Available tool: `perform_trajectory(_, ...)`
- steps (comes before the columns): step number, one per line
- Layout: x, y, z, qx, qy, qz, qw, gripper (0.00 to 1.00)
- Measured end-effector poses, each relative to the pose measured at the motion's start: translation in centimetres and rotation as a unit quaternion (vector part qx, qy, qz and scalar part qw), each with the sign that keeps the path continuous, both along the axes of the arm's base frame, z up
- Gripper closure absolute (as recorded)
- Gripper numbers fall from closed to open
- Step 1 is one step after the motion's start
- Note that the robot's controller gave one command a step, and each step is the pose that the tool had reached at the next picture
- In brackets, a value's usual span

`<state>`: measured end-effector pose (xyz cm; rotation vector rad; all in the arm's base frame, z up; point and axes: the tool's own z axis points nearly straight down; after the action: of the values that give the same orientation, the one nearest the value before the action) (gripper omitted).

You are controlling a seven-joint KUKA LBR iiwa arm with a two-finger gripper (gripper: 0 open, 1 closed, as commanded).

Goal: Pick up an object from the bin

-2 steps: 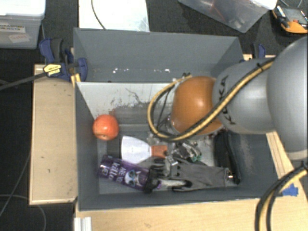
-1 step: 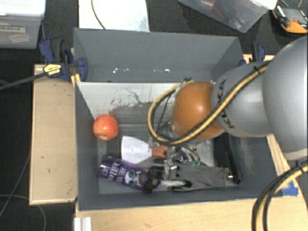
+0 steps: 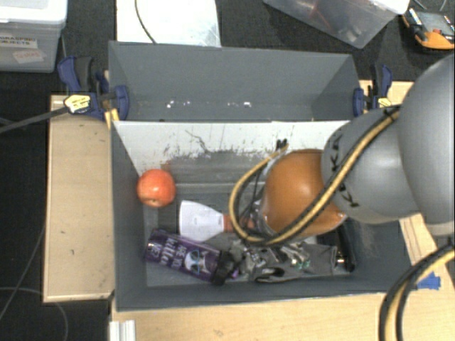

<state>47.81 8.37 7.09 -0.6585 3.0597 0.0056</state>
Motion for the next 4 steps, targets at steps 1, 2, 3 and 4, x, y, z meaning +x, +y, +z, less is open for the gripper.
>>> perform_trajectory(1,0.0,0.0,0.0,0.000,0.0000,0.000,1.0000,1.00)
perform_trajectory(2,4.1,0.2,0.0,0.000,0.0005,0.074,0.9973,1.00)
perform_trajectory(3,1.1,-0.8,12.3,0.001,-0.0025,-0.005,1.0000,1.00)
perform_trajectory(4,2.7,-3.2,20.6,0.000,0.0001,0.068,0.9977,1.00)
